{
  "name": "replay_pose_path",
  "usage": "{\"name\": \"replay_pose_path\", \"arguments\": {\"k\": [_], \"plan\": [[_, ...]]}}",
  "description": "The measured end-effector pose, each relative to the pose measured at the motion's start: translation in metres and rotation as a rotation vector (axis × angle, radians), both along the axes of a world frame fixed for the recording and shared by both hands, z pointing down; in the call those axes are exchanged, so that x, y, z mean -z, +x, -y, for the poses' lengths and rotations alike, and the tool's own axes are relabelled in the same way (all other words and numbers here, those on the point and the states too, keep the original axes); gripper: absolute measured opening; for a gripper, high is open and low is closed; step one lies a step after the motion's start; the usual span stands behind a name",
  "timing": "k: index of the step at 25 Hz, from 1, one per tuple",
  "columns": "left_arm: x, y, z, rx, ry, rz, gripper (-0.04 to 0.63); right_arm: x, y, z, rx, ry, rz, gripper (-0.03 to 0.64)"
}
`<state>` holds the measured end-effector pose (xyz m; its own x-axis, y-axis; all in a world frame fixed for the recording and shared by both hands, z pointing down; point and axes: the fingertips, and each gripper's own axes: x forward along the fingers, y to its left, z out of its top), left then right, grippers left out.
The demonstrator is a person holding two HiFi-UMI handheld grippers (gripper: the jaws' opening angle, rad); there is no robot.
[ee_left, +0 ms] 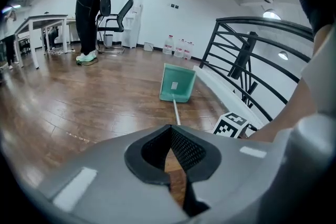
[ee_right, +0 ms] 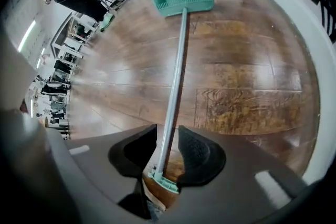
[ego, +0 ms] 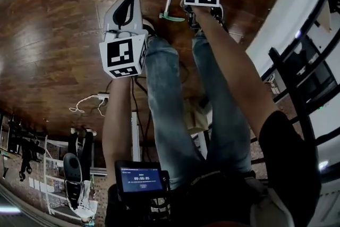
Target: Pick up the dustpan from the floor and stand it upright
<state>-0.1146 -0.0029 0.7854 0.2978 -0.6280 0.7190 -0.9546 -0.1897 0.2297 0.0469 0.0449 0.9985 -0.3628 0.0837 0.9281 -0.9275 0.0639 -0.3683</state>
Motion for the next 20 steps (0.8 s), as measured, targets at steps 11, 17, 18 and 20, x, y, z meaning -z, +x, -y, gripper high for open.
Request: {"name": "replay_pose_path", "arguments": {"k": [11,17,18,20], "plan": [[-0.025,-0.015,0.007,0.015,0.048,-0.028,0.019,-0.072,-0.024,-0.013,0.064,0.036,-0.056,0.133],[-0.038,-0.02,0.009,0.02,0.046,-0.039,0.018,-0.075,-0.031,-0.021,0.074,0.073,-0.116,0.117],[-0.038,-0.019,0.009,0.017,0.046,-0.04,0.019,-0.075,-0.03,-0.025,0.07,0.075,-0.127,0.117],[-0.038,-0.015,0.008,0.01,0.047,-0.046,0.019,-0.075,-0.028,-0.03,0.071,0.098,-0.157,0.118]]}}
